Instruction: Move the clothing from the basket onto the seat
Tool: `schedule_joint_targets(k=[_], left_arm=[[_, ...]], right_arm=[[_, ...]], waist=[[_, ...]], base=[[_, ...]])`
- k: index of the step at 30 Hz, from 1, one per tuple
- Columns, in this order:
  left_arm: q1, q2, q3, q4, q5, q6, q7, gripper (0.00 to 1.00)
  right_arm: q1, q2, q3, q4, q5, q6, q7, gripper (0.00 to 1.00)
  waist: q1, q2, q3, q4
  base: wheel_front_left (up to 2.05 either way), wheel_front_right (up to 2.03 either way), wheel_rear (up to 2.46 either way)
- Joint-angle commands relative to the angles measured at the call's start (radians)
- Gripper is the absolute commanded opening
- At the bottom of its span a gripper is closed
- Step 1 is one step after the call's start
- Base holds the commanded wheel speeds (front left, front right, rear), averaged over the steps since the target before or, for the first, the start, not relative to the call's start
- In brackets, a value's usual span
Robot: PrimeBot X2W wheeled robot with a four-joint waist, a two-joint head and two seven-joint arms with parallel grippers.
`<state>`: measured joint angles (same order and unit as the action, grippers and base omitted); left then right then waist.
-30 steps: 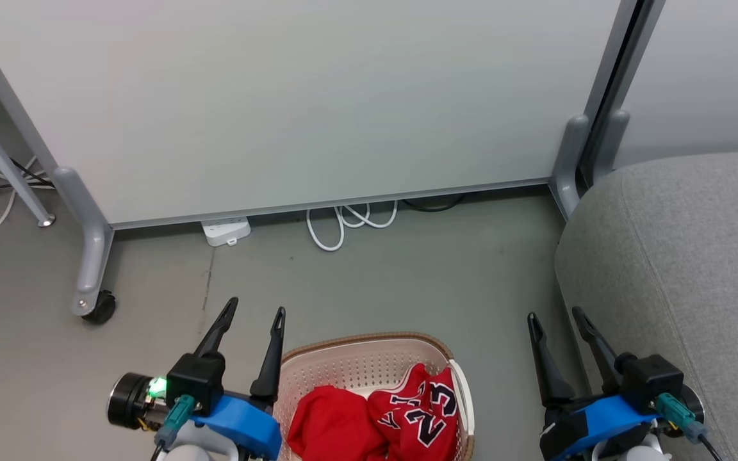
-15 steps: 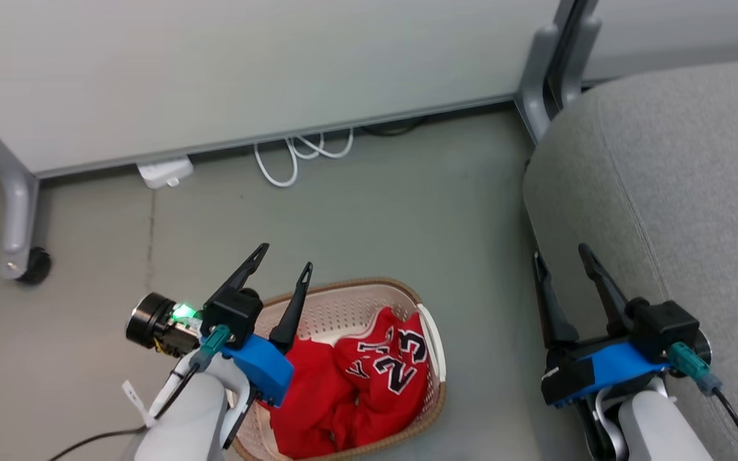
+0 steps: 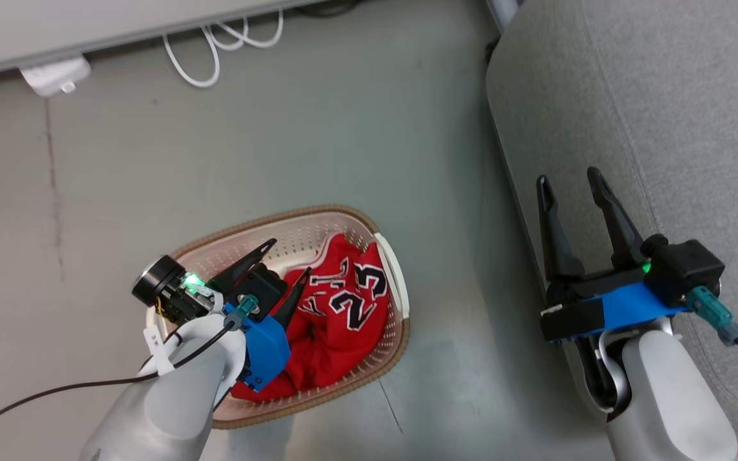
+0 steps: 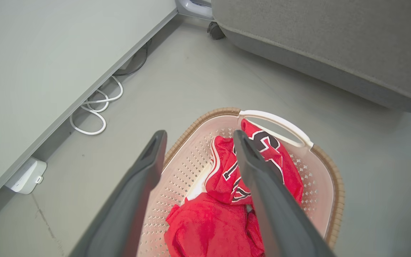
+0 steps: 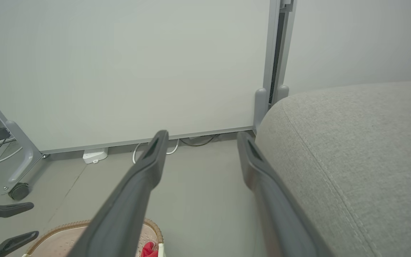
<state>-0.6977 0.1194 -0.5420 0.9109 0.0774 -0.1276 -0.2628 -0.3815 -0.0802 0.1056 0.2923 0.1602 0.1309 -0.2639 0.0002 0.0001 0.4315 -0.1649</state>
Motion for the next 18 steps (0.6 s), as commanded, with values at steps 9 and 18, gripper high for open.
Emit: schedule_joint_targets(k=[9, 18], left_arm=[[-0.139, 0.027, -0.172, 0.216, 0.004, -0.002, 0.000, 1.00], [-0.218, 0.042, -0.312, 0.340, -0.014, -0.002, 0.047, 1.00]], right_arm=[[-0.105, 0.015, -0.001, -0.031, 0.012, 0.000, -0.001, 1.00], [-0.164, 0.024, 0.001, -0.051, 0.019, 0.000, -0.001, 1.00]], waist=[[-0.0002, -0.0001, 0.197, -0.053], [-0.0002, -0.0001, 0.304, -0.077]], base=[[0.00, 0.00, 0.00], [0.00, 0.00, 0.00]])
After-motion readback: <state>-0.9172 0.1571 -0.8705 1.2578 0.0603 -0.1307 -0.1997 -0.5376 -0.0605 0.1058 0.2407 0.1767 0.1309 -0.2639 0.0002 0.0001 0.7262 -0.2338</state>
